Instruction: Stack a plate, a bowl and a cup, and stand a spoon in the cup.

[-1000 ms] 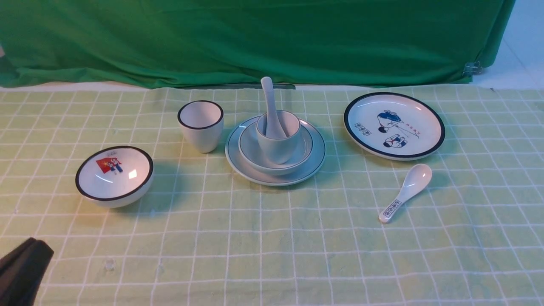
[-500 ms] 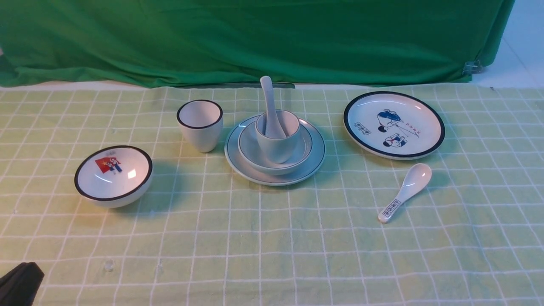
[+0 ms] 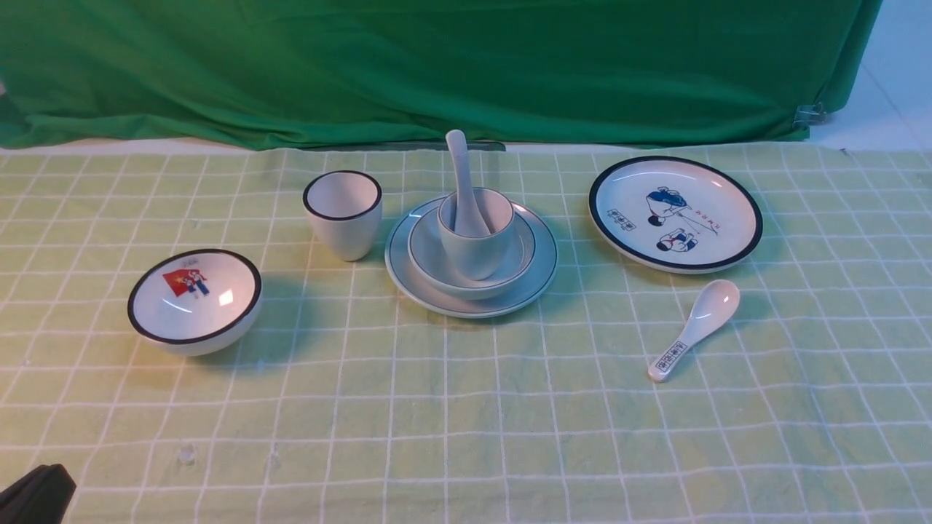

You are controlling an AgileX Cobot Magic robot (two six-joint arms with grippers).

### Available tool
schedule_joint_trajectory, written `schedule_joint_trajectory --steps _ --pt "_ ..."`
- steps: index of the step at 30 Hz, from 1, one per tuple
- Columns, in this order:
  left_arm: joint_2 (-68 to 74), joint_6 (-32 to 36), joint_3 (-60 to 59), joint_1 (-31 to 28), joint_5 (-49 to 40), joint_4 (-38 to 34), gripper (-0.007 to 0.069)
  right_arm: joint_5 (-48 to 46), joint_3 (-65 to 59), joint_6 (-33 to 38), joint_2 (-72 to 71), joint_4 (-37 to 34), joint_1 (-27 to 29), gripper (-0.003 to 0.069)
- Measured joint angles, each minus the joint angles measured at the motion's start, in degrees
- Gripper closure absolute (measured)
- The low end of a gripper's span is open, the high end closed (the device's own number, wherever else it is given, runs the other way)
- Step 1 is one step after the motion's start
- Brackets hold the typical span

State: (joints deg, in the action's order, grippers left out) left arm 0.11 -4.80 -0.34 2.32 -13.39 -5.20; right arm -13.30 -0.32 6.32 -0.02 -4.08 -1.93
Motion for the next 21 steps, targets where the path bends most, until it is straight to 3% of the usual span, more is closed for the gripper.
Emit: schedule_joint_trajectory --steps 21 --pt "0.00 0.28 0.00 0.00 0.00 -0.35 0.0609 0.00 0.00 0.00 0.00 0.00 0.00 0.0452"
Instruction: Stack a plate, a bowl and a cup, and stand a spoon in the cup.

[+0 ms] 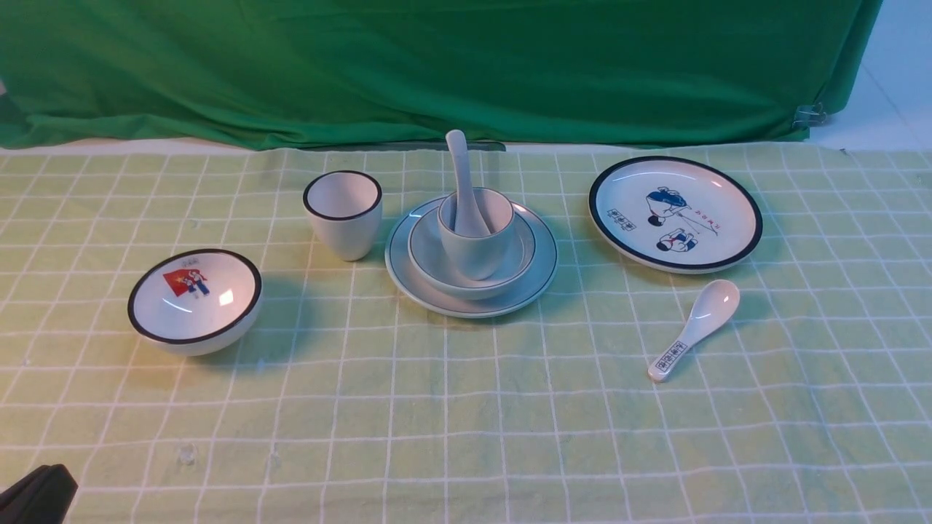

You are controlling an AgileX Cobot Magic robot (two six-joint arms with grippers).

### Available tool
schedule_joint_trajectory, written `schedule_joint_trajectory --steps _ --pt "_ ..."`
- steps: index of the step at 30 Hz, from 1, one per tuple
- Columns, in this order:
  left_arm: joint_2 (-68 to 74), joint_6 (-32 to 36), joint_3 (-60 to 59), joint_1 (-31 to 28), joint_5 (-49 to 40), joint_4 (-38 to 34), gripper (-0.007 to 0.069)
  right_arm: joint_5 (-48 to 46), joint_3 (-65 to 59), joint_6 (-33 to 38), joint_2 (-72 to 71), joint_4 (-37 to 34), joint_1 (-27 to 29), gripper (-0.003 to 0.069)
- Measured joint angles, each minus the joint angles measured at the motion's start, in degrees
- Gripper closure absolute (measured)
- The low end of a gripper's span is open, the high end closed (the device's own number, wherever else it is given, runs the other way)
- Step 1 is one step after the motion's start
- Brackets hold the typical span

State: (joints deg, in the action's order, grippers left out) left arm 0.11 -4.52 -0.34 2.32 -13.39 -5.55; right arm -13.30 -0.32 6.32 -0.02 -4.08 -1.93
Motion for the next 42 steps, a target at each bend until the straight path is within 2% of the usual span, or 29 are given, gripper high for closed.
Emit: schedule_joint_trajectory --steps 14,42 --pt "0.00 0.00 0.00 0.00 0.00 0.00 0.0608 0.00 0.00 0.00 0.00 0.00 0.00 0.0425" --pt "0.00 0.00 0.00 0.00 0.00 0.00 0.0608 -0.05 0.00 0.00 0.00 0.00 0.00 0.0417"
